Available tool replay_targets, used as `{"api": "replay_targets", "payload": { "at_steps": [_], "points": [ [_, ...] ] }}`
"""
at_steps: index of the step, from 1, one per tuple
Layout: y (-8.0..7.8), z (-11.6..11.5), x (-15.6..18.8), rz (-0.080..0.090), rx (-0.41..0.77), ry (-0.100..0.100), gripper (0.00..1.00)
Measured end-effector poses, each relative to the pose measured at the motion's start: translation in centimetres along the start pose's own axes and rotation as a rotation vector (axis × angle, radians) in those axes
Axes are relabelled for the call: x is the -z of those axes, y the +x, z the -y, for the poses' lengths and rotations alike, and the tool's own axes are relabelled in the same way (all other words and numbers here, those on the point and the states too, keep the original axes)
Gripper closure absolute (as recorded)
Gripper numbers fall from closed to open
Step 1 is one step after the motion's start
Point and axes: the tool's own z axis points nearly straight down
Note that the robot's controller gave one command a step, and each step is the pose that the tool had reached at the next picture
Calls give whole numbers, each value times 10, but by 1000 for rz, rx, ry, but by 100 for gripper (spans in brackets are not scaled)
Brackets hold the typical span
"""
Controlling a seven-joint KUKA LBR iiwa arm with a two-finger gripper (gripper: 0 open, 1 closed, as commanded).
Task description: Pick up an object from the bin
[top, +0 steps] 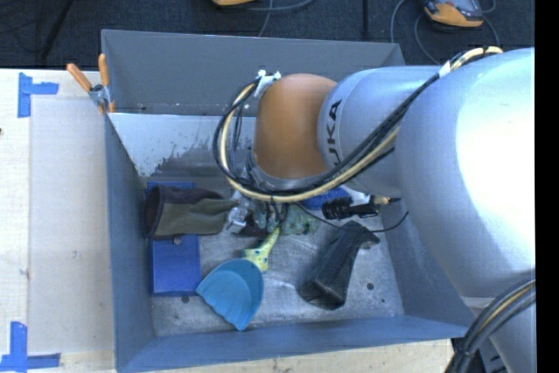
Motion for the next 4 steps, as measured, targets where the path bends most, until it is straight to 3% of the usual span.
{"api": "replay_targets", "payload": {
  "at_steps": [2, 3, 4],
  "points": [
    [0, 0, 0, 0, -1, 0, 100],
    [2, 1, 2, -9, 0, 4, 100],
    [6, 2, 13, -32, 0, 15, 100]
  ]
}}
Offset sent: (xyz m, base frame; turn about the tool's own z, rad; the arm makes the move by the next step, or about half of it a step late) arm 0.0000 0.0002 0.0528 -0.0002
